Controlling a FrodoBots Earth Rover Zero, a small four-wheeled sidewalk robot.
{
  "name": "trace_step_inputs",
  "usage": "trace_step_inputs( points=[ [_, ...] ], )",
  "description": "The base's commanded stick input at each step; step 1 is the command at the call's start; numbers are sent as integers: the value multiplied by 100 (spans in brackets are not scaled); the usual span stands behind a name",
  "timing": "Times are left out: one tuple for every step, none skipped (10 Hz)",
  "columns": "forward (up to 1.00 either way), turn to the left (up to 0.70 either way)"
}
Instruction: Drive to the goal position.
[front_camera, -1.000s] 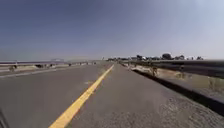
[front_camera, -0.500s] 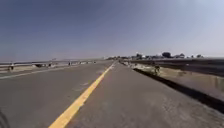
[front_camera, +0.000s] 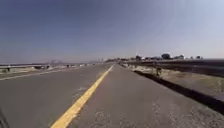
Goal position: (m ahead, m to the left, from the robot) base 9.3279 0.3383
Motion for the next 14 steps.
trace_step_inputs(
  points=[
    [50, 0],
    [50, 0],
    [50, 0],
    [50, 0],
    [50, 0],
    [50, 0],
    [50, 0],
    [50, 0],
    [50, 0],
    [50, 0],
    [50, 0],
    [50, 0],
    [50, 0],
    [50, 0]
  ],
)
